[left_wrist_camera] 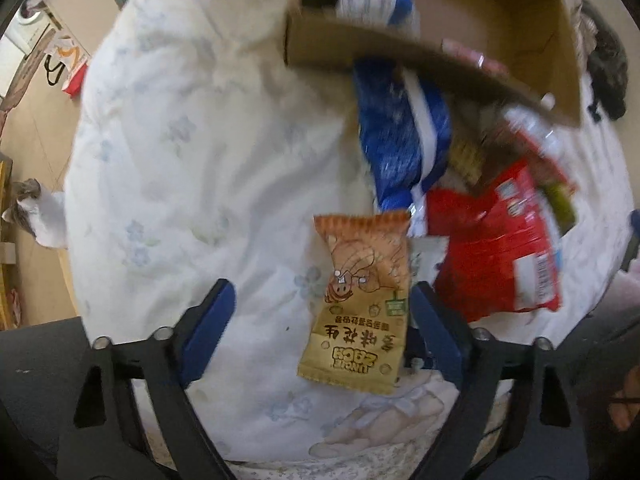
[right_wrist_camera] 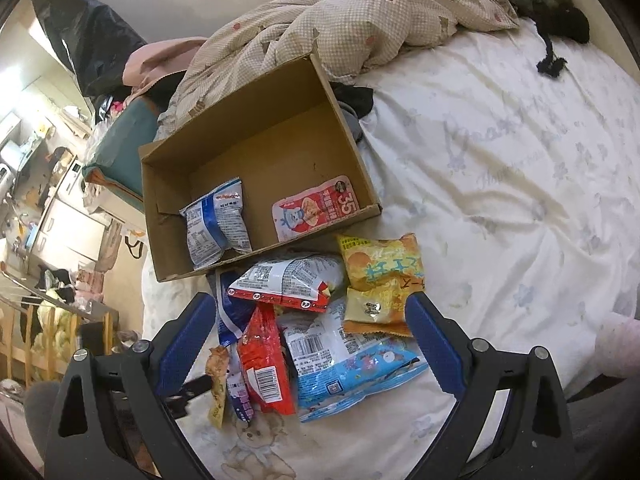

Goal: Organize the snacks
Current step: 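Grasp the orange peanut-candy bag with the left gripper and lift it, then grasp the red snack packet with the right gripper and lift it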

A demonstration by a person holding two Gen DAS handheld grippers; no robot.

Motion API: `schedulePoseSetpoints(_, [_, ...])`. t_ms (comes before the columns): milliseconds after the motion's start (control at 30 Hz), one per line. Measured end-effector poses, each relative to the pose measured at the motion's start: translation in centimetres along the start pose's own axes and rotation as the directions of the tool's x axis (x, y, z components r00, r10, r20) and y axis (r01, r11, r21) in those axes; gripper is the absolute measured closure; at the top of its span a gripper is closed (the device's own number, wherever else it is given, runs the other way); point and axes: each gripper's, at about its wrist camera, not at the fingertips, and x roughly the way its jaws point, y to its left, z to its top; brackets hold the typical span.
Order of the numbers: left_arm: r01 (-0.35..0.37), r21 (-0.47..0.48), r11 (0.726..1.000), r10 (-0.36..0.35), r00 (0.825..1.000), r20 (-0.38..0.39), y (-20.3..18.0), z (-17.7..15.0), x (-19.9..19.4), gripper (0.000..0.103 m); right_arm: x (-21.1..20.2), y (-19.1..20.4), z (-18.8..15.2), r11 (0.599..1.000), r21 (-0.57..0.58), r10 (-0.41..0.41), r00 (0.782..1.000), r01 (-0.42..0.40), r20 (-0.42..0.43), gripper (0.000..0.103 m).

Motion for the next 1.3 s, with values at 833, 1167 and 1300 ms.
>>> schedulePoseSetpoints(833, [0.031, 0.102, 0.994, -0.05, 0.982, 0.181, -1.5, -1.0, -4.7, 0.078, 0.3, -0.3, 0.0, 1.0, 0.015, 0.017, 1.0, -0.017, -0.019, 0.005])
schedulePoseSetpoints(1167, [0.056, 0.041, 0.998, -0.065, 0.956, 0.286, 0.3, 0.8, -7.5, 0.078, 2.1, -0.5, -0.7, 0.988, 0.077, 0.145, 0.976, -0.134, -0.161, 0.033])
schedulePoseSetpoints(1300, [0.072, 0.034, 0.997, -0.079, 0.954, 0.29, 0.9, 0.7, -8.3, 0.078, 4.4, 1.0, -1.8, 0.985, 0.053, 0.171, 0.946, -0.163, -0.275, 0.046])
